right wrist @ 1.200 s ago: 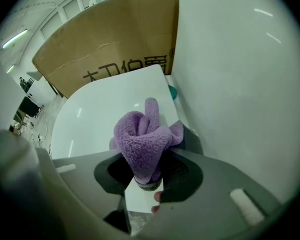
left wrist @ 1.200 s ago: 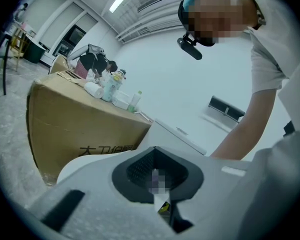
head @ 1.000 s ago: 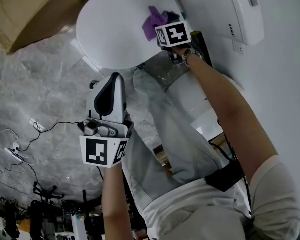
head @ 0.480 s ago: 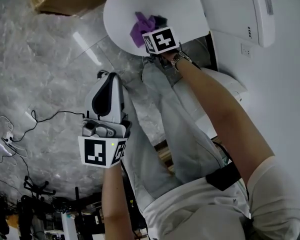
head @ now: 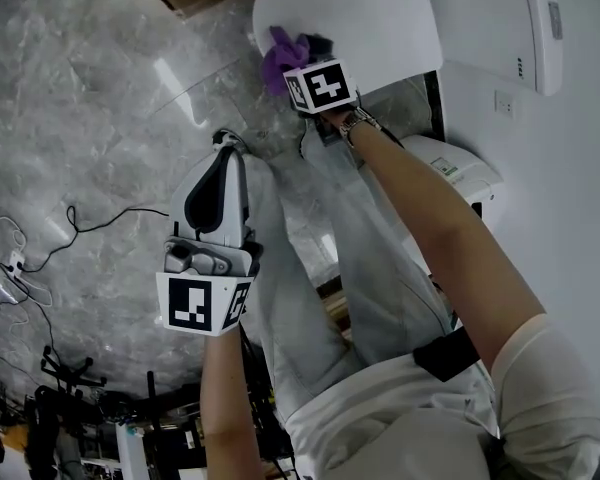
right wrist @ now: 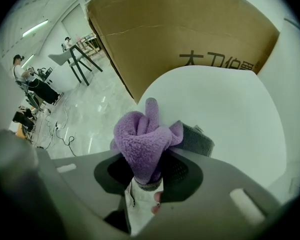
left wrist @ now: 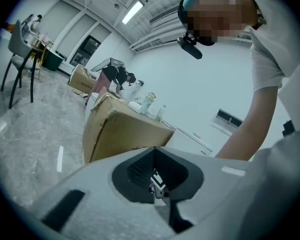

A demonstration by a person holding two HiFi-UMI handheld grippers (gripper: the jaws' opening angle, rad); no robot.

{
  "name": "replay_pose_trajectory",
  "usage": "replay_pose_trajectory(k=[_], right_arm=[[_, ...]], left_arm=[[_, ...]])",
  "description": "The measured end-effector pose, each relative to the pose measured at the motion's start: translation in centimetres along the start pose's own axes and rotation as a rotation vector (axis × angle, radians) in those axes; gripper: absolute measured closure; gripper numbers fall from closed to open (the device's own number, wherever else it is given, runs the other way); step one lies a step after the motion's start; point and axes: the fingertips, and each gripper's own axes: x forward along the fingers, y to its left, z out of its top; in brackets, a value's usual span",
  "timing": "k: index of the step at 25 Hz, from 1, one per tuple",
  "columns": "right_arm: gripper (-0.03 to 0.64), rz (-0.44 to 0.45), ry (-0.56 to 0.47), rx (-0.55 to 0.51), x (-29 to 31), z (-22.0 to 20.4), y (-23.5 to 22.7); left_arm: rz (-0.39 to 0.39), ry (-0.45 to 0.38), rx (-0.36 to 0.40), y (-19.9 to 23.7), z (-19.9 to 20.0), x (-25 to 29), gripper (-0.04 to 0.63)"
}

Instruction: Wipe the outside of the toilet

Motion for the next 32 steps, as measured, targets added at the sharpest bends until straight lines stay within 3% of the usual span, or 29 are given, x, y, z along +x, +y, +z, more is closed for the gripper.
replay_pose_trajectory(k=[6, 11, 14, 16, 22, 32], right_arm=[[0.492, 0.033, 0.027, -0.016, 0.6, -0.5, 3.1], [0.492, 0.154, 0.082, -0.066, 0.1, -2.7, 6.6], [0.491, 0.267, 0.057, -0.072, -0.8, -3.4, 8.8], [0.491, 0.288, 0.038, -0.081, -1.8, -4.0, 7.9], [0.491, 0.230, 0.007, -0.081, -5.0, -5.8, -2.2], [0.491, -0.031, -0.035, 0.189, -9.9, -8.6, -27.2]], left_arm=[[-0.001, 0.015, 0.002, 1.2, -0.4, -1.2, 0.591], [-0.027, 0.035, 0.007, -0.9, -0.7, 0.5, 0.591], [-0.053, 0.044, 0.009, -2.7, -1.0, 2.9, 0.591], [-0.074, 0.051, 0.017, -4.9, -1.4, 4.8, 0.591], [-0.178, 0.088, 0.052, -12.7, -2.7, 10.4, 0.591], [-0.241, 0.135, 0.072, -21.7, -4.9, 18.0, 0.591]])
